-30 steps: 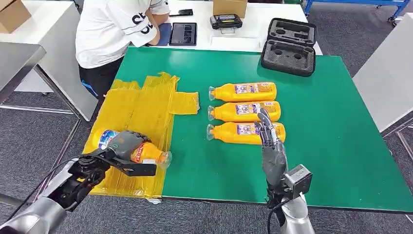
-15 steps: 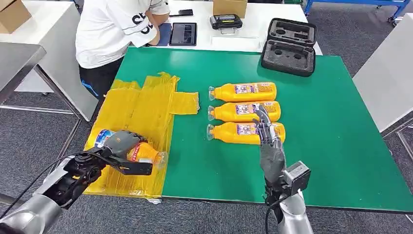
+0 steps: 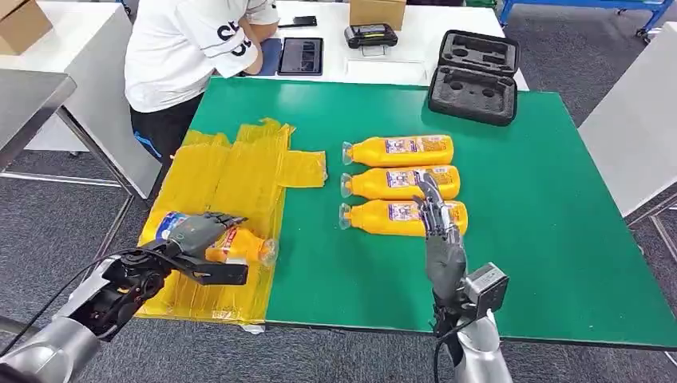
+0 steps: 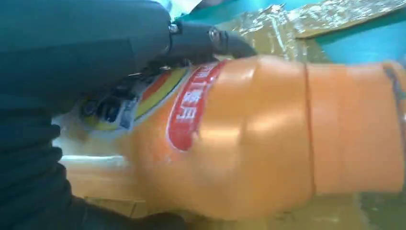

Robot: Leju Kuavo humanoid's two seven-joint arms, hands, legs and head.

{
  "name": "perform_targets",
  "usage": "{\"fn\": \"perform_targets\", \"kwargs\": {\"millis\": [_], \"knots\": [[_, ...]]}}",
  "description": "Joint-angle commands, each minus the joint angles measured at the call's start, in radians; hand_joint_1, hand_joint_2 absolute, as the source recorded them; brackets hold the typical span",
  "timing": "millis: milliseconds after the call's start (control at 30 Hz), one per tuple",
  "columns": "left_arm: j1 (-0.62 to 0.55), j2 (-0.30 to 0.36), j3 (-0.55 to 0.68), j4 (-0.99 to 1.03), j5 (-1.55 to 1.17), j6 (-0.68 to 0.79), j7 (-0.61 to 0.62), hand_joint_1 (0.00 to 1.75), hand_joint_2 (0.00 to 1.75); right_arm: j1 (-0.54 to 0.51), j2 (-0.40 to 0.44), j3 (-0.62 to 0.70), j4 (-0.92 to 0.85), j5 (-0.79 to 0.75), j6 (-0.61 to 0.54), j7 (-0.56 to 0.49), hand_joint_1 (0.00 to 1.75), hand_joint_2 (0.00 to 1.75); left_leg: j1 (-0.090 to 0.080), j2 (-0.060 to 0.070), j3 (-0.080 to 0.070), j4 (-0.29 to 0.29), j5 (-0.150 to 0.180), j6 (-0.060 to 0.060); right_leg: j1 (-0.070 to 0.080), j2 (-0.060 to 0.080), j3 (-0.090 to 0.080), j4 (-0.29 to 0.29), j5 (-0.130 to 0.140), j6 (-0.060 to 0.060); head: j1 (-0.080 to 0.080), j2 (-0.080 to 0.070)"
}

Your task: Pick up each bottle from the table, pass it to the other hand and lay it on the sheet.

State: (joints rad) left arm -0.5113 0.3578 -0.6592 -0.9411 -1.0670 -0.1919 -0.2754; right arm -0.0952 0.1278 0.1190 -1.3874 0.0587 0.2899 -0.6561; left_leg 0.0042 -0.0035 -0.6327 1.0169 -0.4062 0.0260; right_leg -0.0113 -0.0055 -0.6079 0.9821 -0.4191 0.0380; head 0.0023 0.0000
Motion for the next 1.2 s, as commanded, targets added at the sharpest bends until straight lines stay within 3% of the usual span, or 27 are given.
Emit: {"fn": "perform_targets", "kwargs": {"millis": [33, 733, 1000, 1033, 1200], "knots": [[0.03, -0.018, -0.029, 0.11, -0.014, -0.006, 0.001, 0.0, 1.75, -0.036, 0.009, -0.004, 0.085, -0.011, -0.018, -0.004, 0.0, 0.0, -0.001, 0.002, 0.004, -0.002, -0.001, 0.0, -0.001, 0.002, 0.003, -0.001, 0.0, 0.0, 0.0, 0.0], [0.023, -0.038, -0.007, 0.105, -0.014, -0.007, -0.007, 0.0, 1.75, -0.058, 0.015, -0.027, 0.108, -0.041, -0.061, 0.026, 0.0, 0.0, 0.0, 0.003, 0.009, -0.002, -0.001, -0.001, 0.0, 0.003, 0.008, -0.002, 0.0, -0.001, 0.0, 0.0], [0.028, 0.026, 0.065, -0.083, 0.07, -0.058, -0.054, 0.0, 1.75, -0.097, 0.003, -0.055, 0.163, -0.102, -0.103, 0.08, 0.0, 0.0, 0.001, 0.004, 0.009, -0.001, -0.002, -0.002, 0.001, 0.004, 0.008, -0.001, -0.001, -0.002, 0.0, 0.0], [0.033, 0.026, 0.075, -0.094, 0.077, -0.054, -0.059, 0.0, 0.0, -0.095, 0.002, -0.054, 0.165, -0.104, -0.106, 0.079, 0.0, 0.0, 0.001, 0.005, 0.009, 0.0, -0.003, -0.002, 0.001, 0.005, 0.008, -0.001, -0.001, -0.002, 0.0, 0.0], [0.059, 0.013, 0.093, -0.124, 0.087, -0.03, -0.067, 0.0, 0.0, -0.08, -0.001, -0.057, 0.159, -0.119, -0.122, 0.092, 0.0, 0.0, 0.001, 0.002, 0.009, -0.001, -0.002, -0.001, 0.001, 0.001, 0.008, -0.002, -0.001, -0.002, 0.0, 0.0]]}}
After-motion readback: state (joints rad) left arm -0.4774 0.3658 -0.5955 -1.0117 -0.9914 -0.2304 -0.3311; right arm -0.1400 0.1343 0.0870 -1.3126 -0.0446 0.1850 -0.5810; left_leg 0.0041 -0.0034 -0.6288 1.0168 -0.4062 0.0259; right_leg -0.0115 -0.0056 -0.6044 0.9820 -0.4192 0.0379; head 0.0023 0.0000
